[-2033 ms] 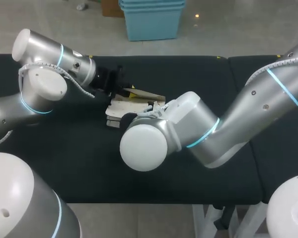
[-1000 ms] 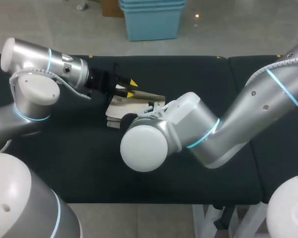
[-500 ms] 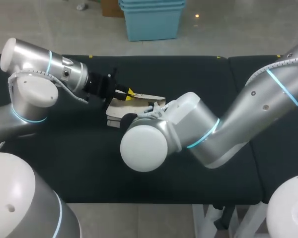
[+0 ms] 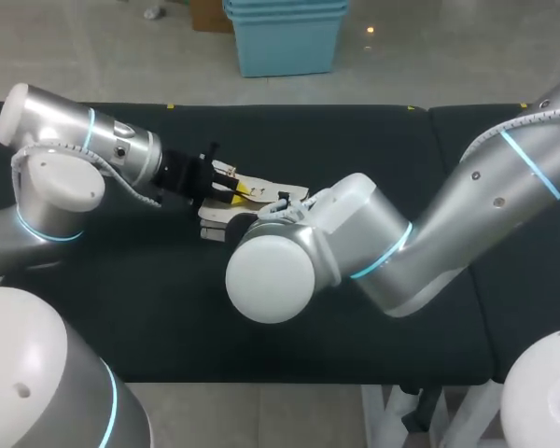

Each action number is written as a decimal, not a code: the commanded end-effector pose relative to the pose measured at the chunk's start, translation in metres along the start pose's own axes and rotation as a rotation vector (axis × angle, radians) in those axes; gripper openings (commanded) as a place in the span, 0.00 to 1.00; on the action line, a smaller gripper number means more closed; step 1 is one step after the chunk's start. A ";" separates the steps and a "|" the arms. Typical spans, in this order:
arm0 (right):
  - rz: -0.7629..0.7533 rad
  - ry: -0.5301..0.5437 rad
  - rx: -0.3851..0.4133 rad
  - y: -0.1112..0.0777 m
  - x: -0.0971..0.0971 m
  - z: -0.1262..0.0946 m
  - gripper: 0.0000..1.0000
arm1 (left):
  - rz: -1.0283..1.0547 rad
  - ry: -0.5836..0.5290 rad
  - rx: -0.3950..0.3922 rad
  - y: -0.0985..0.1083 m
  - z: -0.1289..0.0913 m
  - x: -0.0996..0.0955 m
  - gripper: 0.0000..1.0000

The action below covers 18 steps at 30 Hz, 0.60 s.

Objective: Pick up the bag, open it, inspect its contents, close it, and place it on the opposite side

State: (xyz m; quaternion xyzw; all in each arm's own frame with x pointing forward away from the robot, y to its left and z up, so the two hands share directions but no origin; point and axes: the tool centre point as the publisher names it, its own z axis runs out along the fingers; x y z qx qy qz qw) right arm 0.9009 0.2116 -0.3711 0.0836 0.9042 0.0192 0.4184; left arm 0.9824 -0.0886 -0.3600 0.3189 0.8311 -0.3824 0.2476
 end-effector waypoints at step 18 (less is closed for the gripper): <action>0.001 -0.003 0.001 0.000 0.003 0.002 0.00 | 0.045 -0.039 0.044 -0.014 -0.007 -0.007 0.00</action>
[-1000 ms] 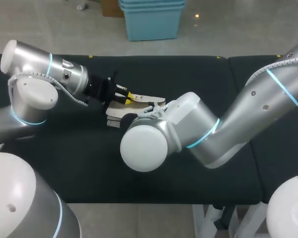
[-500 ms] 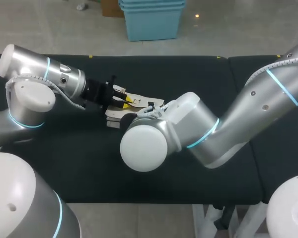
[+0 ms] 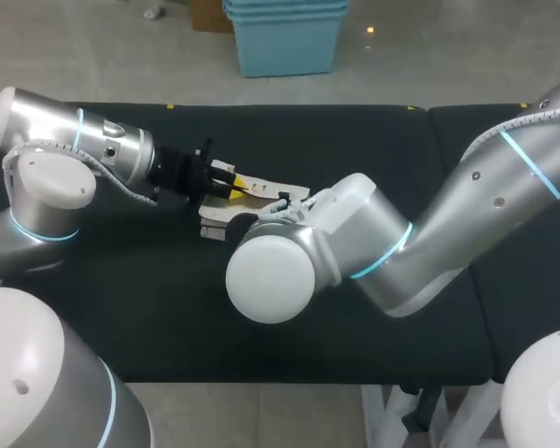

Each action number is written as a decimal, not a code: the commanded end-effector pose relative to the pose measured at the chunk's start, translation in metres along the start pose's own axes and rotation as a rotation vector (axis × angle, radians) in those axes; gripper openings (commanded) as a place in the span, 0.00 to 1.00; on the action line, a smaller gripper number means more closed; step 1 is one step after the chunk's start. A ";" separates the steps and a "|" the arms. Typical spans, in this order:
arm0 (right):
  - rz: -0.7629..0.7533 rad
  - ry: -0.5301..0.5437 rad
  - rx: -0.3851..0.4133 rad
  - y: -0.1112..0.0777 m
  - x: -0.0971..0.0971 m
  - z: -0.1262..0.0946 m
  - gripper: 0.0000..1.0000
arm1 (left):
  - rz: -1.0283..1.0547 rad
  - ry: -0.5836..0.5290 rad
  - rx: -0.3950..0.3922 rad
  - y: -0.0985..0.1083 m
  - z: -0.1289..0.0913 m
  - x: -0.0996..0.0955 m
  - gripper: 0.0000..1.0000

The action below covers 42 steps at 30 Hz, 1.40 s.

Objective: Pick up the bag, open it, inspect its contents, close it, and place it on the opposite side

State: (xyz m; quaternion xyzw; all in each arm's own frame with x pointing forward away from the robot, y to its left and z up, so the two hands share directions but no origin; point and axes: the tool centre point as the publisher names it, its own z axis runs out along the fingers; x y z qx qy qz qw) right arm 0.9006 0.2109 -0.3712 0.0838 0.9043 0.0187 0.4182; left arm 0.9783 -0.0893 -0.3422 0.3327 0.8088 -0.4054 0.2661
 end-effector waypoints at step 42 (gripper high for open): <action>0.001 -0.003 0.000 0.001 0.002 0.002 0.00 | -0.027 0.022 0.020 -0.010 0.006 0.022 0.00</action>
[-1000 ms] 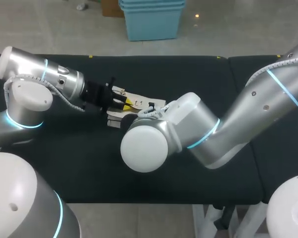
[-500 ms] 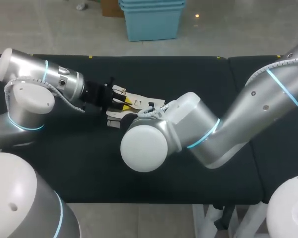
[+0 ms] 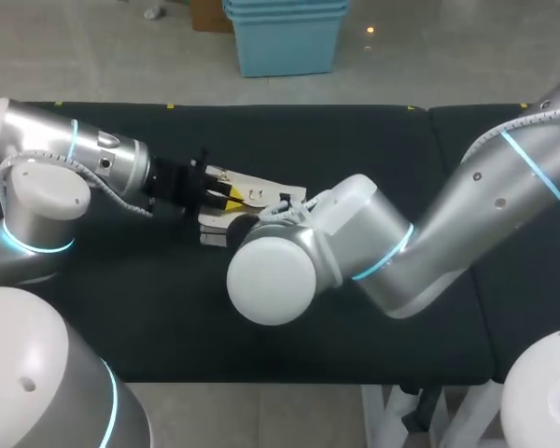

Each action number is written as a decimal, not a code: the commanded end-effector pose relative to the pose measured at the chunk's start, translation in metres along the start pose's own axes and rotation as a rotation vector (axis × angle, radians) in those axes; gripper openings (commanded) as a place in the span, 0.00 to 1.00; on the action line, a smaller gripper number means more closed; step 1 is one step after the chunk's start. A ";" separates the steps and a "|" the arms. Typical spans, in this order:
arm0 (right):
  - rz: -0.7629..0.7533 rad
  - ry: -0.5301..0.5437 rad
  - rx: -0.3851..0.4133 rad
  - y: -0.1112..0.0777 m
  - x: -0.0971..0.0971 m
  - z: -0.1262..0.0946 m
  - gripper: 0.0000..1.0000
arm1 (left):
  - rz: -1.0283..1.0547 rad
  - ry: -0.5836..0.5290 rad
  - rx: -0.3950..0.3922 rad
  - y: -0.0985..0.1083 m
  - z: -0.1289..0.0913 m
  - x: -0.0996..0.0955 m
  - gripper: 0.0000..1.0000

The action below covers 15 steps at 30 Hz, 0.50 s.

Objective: Pick up the bag, open it, inspect its contents, close it, and place it on the opposite side

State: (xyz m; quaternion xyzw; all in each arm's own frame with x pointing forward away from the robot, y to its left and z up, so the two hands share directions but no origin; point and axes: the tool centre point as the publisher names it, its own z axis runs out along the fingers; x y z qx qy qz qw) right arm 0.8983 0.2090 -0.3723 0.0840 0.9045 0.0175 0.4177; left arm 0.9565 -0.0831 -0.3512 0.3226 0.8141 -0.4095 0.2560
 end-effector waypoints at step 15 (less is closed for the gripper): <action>-0.005 -0.012 -0.002 0.005 -0.002 -0.005 0.42 | -0.018 -0.021 0.012 -0.001 -0.006 -0.015 1.00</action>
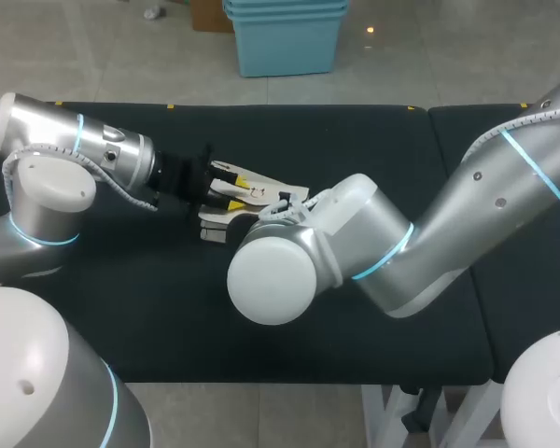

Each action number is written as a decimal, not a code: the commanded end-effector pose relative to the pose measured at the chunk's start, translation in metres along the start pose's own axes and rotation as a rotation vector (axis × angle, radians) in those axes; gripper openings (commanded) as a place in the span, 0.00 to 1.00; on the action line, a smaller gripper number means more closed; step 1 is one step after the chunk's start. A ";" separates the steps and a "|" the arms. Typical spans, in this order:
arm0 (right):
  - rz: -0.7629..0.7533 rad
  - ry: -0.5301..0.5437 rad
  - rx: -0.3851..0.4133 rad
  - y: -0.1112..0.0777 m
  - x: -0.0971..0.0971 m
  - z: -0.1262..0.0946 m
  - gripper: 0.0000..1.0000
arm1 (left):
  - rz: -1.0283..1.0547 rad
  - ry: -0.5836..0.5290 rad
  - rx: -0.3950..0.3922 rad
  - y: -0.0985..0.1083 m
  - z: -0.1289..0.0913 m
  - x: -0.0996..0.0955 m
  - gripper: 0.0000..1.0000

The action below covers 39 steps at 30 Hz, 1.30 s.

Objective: Pick up the bag, open it, inspect its contents, close it, and place it on the opposite side

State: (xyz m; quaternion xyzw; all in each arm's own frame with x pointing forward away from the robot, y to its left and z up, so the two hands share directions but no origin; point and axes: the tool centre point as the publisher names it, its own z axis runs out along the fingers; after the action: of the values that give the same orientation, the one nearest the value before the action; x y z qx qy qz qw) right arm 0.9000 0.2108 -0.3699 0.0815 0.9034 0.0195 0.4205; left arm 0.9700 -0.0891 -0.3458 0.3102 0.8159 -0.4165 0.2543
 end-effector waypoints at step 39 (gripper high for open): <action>0.010 0.454 -0.071 -0.028 -0.082 -0.072 1.00 | -0.542 0.355 -0.368 -0.026 -0.072 -0.033 1.00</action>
State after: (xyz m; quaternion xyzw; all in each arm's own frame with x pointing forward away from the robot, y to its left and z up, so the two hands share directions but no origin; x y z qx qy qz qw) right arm 0.8926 0.1753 -0.2655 0.0670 0.9710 0.0662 0.2197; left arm 0.9609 -0.0492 -0.2752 0.0984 0.9575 -0.2672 0.0461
